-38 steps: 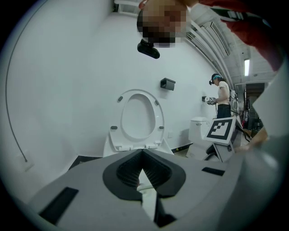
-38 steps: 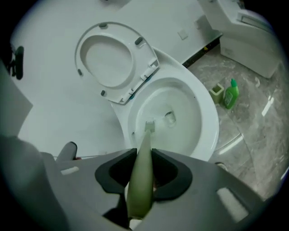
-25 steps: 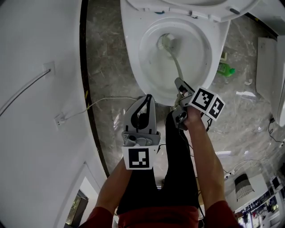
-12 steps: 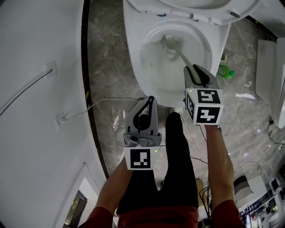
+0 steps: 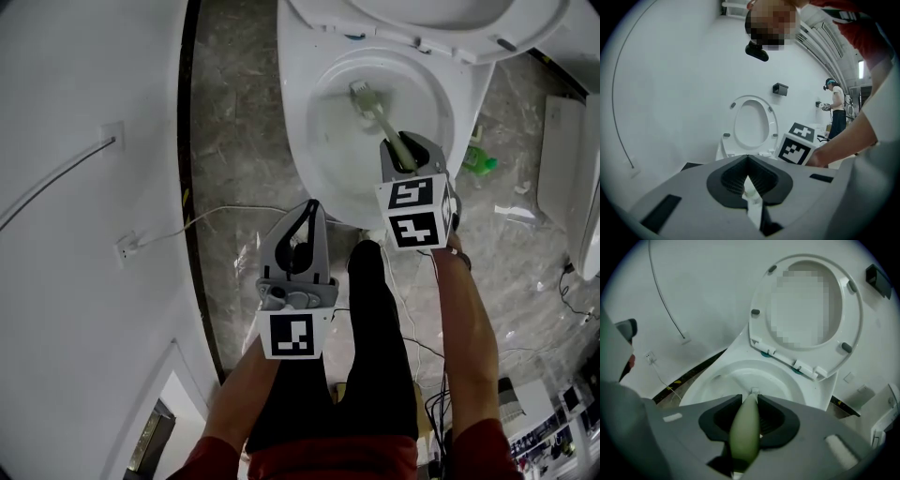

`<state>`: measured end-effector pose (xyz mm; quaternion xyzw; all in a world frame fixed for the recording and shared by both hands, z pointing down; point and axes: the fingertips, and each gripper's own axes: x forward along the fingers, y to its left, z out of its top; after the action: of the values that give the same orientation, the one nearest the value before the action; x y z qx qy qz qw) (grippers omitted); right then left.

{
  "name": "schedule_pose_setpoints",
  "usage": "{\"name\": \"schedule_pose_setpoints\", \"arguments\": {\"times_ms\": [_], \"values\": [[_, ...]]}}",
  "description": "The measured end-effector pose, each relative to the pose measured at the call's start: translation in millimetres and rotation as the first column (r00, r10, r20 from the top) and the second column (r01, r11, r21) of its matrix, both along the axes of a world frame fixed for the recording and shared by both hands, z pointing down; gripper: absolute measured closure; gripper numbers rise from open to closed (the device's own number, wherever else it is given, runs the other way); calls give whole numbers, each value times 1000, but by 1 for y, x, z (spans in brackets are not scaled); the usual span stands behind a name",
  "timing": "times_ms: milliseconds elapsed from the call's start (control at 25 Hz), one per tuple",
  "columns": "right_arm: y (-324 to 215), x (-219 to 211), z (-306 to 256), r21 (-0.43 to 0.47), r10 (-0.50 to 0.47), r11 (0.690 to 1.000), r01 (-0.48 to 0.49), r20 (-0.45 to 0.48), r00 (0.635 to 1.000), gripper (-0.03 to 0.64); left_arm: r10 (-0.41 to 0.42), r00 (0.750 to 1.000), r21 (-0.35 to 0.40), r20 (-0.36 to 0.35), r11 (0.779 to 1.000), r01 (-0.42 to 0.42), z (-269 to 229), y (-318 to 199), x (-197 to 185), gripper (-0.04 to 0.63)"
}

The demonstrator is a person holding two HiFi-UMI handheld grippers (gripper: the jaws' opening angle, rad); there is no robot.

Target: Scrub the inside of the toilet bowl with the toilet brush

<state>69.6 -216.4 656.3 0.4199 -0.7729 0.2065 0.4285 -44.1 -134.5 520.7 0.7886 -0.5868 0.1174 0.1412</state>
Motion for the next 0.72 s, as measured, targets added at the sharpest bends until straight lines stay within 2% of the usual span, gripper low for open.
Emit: {"name": "schedule_pose_setpoints", "arguments": {"times_ms": [160,280,440,600,720], "values": [[-13,3,29,-67,20,998,-22,-29,999,503,-7,1000,-13,2,1000,7,4,7,-5,591],[-17,7,31,-85,49,995,-51,-20,999,502,-7,1000,-20,0,1000,7,6,12,-6,591],[-17,16,-1,-61,153,987,-149,67,986,502,10,1000,-27,8,1000,-10,7,12,-3,591],[-15,32,-42,-41,279,960,-276,144,950,502,13,1000,-16,1,1000,-13,2,6,-1,591],[-15,37,-60,-31,330,943,-330,167,929,503,15,1000,-3,-1,1000,-15,-3,0,0,591]]}}
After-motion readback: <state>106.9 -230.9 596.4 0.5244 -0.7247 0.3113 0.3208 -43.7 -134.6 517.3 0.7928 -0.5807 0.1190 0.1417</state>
